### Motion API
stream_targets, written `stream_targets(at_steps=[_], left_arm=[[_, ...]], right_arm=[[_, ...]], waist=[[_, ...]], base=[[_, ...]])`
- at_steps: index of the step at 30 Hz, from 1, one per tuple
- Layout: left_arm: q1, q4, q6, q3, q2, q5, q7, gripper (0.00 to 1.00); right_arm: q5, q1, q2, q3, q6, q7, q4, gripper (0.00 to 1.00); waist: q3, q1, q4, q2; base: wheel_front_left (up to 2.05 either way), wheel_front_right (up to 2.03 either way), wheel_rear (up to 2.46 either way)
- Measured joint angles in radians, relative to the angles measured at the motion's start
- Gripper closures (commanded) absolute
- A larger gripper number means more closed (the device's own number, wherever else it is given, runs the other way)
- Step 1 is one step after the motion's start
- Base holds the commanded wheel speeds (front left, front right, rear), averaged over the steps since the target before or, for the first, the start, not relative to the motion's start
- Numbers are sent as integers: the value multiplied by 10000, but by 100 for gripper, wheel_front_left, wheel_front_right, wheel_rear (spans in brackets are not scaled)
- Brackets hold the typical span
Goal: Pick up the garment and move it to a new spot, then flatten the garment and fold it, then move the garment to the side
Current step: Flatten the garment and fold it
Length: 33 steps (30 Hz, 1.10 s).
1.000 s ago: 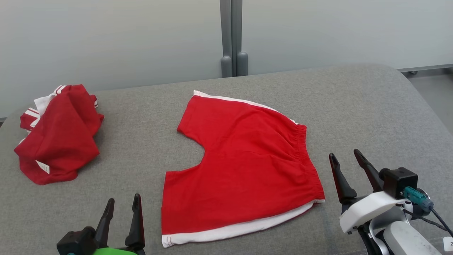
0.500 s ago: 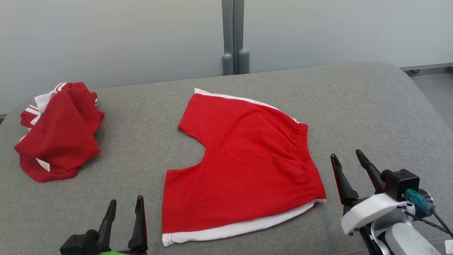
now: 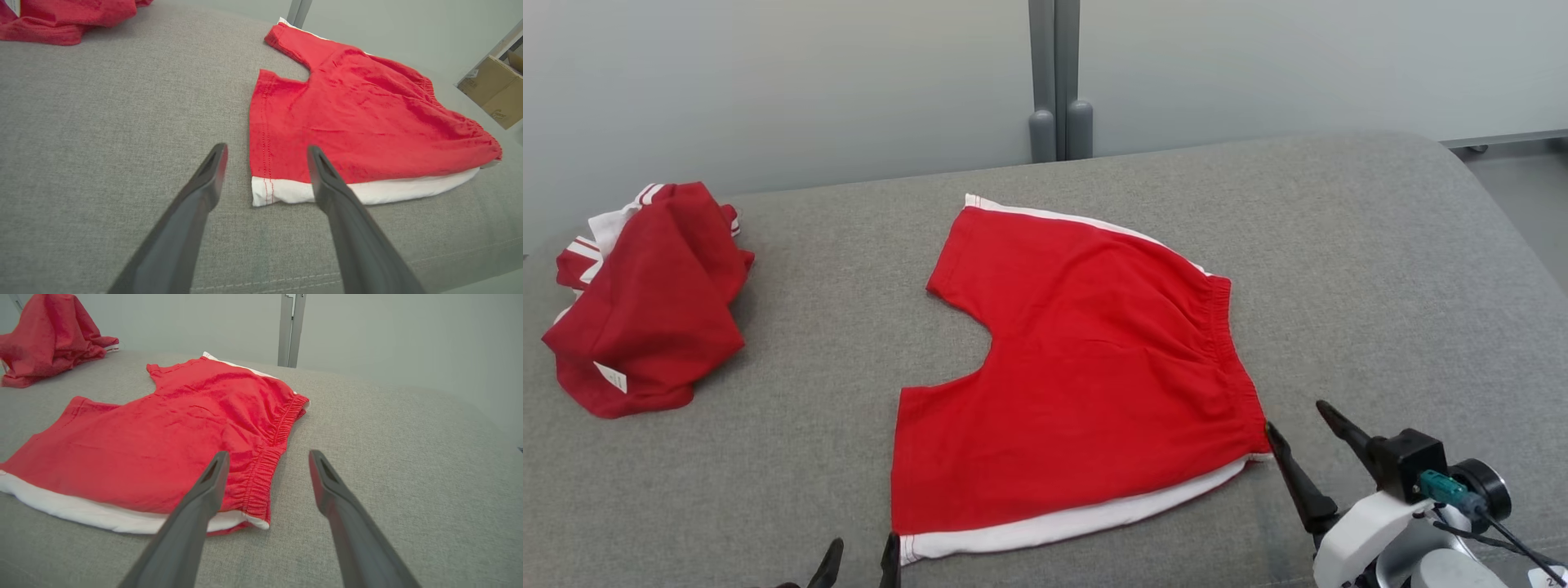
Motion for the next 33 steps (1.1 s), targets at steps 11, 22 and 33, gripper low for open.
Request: stream_targets(at_steps=[11,22,33], left_arm=[[-109,1254,-276,-153,-56,-554,495,0],[-1021,2015,-539,-311,-102,-570,593,0],[-1490,2569,-805,-552,-150,-552,560,89]], right_arm=[[-130,-3,-221,535,694,449,761,0],[-127,-363,-2,667,1051,483,1254,0],[-163,-758,25,851,1237,477,1818,0]], waist=[[442,0,-162,0],[883,0,-242,0],[1045,0,-180,0]], base=[[0,0,0],[0,0,0],[0,0,0]])
